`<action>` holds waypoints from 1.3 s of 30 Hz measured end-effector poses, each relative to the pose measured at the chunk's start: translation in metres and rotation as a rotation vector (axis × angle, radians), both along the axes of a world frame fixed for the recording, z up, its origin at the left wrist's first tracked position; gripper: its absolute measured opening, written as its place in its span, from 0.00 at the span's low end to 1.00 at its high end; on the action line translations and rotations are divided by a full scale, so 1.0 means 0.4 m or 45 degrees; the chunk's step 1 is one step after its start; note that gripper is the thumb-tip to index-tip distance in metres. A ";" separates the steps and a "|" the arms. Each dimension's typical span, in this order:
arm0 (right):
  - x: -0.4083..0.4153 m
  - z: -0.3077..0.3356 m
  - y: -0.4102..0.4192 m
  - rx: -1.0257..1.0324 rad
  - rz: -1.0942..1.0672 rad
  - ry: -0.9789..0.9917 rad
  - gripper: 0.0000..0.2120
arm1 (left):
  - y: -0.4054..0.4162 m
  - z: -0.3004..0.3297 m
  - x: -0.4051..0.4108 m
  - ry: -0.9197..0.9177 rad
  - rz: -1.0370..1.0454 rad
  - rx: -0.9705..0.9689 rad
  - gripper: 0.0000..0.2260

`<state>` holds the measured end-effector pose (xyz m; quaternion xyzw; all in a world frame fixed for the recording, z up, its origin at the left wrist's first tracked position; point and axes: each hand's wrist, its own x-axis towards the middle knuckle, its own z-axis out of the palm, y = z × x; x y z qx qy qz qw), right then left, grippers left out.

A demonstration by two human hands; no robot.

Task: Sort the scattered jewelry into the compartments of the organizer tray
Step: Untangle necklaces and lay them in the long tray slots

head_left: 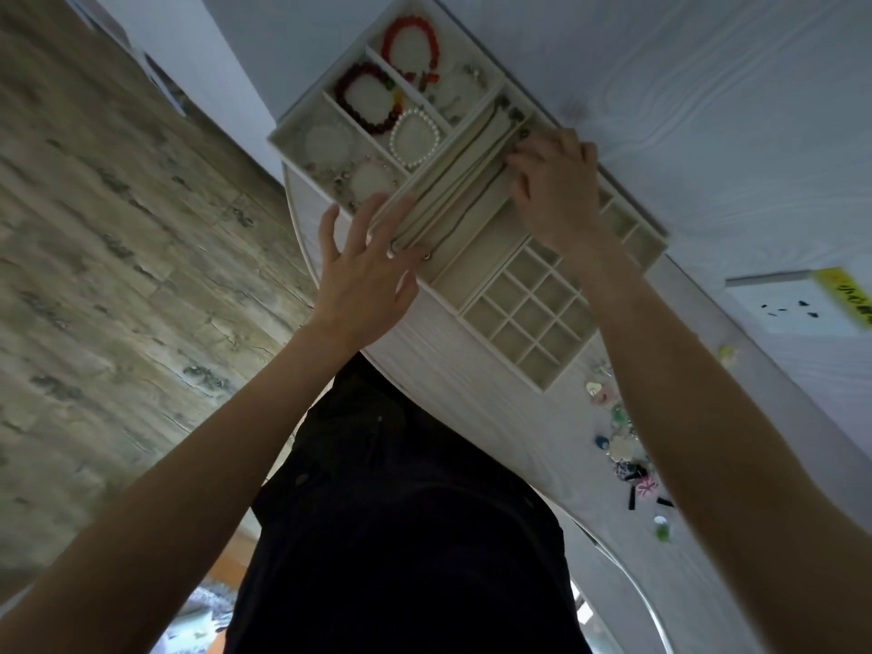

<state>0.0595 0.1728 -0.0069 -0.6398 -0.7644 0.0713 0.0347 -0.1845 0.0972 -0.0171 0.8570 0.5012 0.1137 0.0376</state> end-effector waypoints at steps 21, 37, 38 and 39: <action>-0.004 -0.009 0.000 0.014 -0.067 -0.087 0.22 | -0.004 0.016 0.011 0.091 -0.014 0.073 0.09; -0.020 -0.008 -0.003 -0.100 -0.078 -0.111 0.30 | 0.006 0.038 0.013 0.191 -0.064 0.043 0.11; -0.020 -0.007 -0.003 -0.102 -0.085 -0.106 0.30 | 0.007 0.039 0.012 0.194 -0.063 0.051 0.11; -0.020 -0.006 -0.004 -0.103 -0.090 -0.100 0.31 | 0.007 0.039 0.013 0.196 -0.062 0.058 0.10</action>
